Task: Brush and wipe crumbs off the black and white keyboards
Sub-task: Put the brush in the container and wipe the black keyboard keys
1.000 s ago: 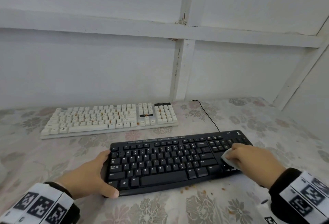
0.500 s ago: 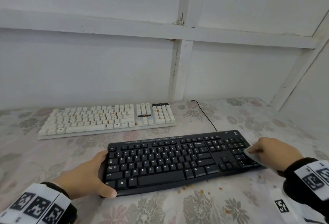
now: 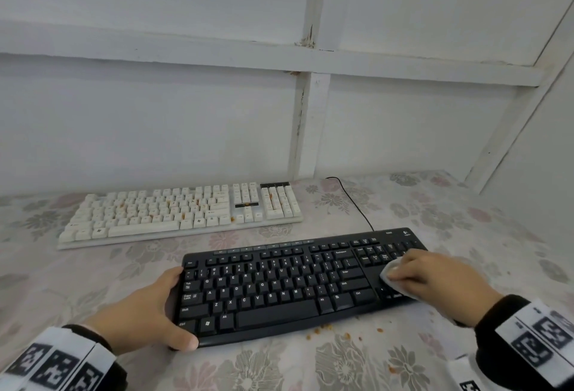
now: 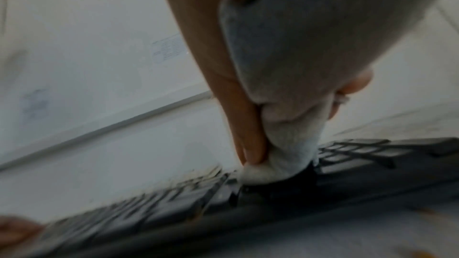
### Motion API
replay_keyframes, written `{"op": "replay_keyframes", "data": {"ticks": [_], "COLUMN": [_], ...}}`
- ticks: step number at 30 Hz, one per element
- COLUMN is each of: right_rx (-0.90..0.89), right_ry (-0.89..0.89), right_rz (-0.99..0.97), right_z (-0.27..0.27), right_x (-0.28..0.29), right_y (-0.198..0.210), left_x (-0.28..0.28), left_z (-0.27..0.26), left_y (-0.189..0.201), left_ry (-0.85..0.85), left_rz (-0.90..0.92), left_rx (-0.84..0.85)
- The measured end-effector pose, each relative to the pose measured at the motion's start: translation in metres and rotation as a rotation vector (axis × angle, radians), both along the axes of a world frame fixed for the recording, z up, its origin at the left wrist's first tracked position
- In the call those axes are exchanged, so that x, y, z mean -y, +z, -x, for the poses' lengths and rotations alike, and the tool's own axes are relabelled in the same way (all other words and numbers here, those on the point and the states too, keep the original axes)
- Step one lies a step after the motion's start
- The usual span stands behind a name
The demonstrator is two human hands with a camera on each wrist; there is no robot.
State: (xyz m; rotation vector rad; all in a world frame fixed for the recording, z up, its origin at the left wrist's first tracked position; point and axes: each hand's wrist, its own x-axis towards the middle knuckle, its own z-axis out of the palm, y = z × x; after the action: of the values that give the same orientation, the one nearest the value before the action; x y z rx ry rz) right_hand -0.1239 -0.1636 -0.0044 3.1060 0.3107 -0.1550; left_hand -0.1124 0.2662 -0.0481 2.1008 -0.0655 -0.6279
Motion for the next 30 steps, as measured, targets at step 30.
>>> {"op": "replay_keyframes", "data": {"ticks": [30], "right_rx": [0.007], "right_ry": [-0.301], "right_rz": [0.007], "right_z": [-0.014], "right_x": [0.001], "right_y": [0.026], "left_x": [0.001], "left_z": [-0.002], "left_y": [-0.001], "left_ry": [-0.015], "left_rz": [-0.031], "left_rx": [0.002]}}
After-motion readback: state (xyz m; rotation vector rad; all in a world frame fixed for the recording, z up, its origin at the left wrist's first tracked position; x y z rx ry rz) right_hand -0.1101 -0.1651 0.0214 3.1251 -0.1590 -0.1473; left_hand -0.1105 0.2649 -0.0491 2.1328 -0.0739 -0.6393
